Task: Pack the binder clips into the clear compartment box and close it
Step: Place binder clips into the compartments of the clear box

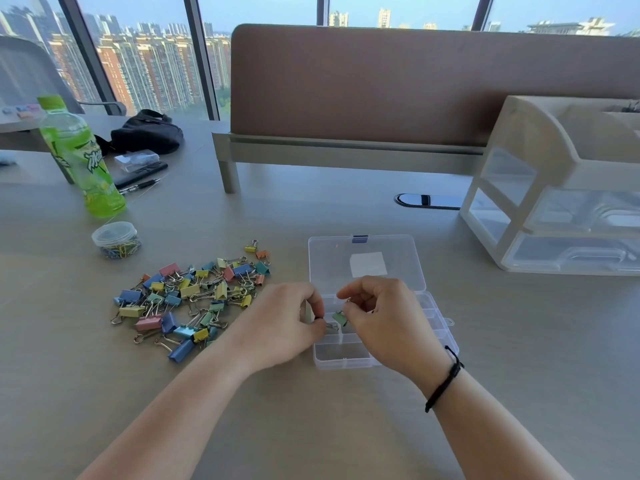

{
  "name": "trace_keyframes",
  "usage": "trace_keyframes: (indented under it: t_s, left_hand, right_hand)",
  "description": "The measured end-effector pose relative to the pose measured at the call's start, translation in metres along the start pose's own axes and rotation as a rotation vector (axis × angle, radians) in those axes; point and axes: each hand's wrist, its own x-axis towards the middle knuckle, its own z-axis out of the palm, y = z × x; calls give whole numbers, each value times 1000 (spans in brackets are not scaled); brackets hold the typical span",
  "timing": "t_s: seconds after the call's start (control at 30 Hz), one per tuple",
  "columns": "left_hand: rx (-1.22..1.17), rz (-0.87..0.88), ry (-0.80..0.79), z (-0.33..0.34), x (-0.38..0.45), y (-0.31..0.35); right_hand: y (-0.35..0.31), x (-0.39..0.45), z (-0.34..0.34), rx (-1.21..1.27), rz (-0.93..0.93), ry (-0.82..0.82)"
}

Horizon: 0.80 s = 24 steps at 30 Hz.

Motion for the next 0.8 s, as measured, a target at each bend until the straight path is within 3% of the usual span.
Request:
trace_keyframes:
  t_s: [0.33,0.8]
  left_hand:
    - [61,35,-88,2,0,0]
    - [33,42,-96,-4,-2,-1]
  right_hand:
    - [-10,0,-10,267,82,95]
    - [-8,1,-8,278,50,72]
